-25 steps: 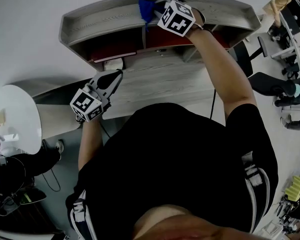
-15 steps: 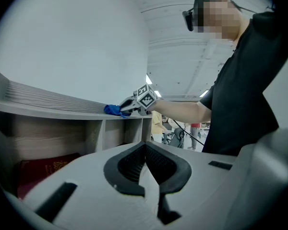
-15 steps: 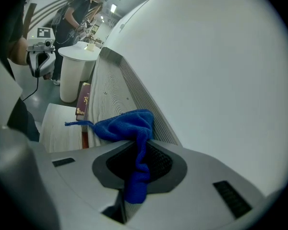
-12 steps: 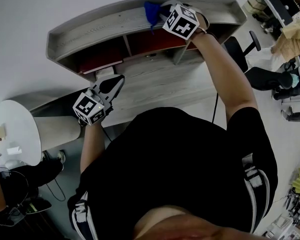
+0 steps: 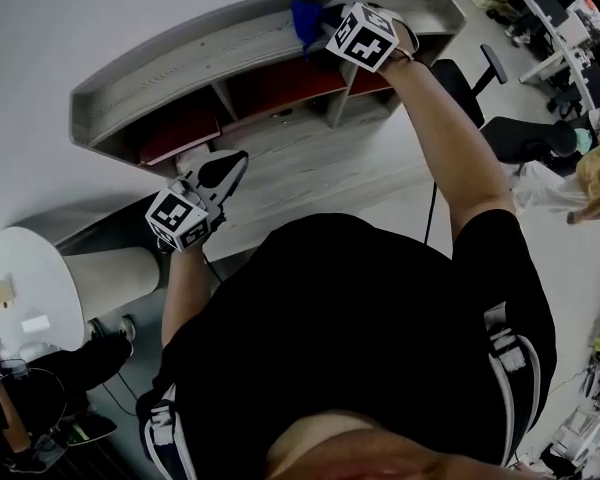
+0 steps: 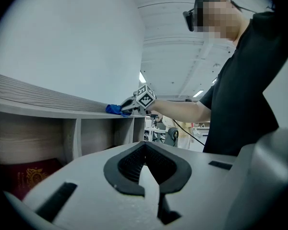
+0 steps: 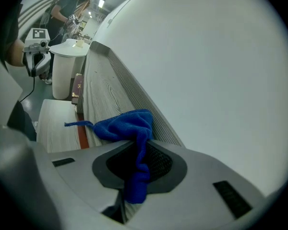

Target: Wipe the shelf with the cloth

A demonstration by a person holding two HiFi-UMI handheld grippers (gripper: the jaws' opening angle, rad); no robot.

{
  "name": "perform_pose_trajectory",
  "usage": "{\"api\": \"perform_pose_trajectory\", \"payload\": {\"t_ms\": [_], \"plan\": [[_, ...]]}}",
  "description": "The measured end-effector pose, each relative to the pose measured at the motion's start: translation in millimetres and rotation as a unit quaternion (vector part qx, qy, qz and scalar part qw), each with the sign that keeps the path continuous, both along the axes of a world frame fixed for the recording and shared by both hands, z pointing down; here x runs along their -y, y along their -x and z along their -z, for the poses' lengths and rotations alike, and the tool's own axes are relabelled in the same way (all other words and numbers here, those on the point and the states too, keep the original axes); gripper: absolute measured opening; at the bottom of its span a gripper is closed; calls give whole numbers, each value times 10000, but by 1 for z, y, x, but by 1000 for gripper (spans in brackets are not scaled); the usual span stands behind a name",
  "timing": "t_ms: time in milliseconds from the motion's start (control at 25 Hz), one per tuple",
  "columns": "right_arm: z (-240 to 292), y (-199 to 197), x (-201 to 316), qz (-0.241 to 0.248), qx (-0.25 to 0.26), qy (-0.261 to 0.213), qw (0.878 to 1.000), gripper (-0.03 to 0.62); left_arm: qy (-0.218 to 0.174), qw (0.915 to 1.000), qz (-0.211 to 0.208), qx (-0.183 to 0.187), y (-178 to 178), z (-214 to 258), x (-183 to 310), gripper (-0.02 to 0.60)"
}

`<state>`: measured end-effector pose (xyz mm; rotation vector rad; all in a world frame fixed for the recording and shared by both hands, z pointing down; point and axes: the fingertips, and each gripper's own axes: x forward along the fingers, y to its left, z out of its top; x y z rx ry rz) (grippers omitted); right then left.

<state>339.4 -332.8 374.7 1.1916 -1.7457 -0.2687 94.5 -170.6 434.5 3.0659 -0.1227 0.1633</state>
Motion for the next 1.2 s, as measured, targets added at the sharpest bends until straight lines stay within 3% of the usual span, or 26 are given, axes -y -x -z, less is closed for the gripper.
{"api": "perform_pose_trajectory", "payload": {"t_ms": [520, 1200], "plan": [[-1, -116, -21, -1346, 251, -115, 9905, 54, 34, 9996, -295, 37, -41, -1, -5, 17], [-2, -222, -42, -2286, 354, -176, 9727, 54, -44, 9982, -595, 76, -68, -4, 0, 17]]}}
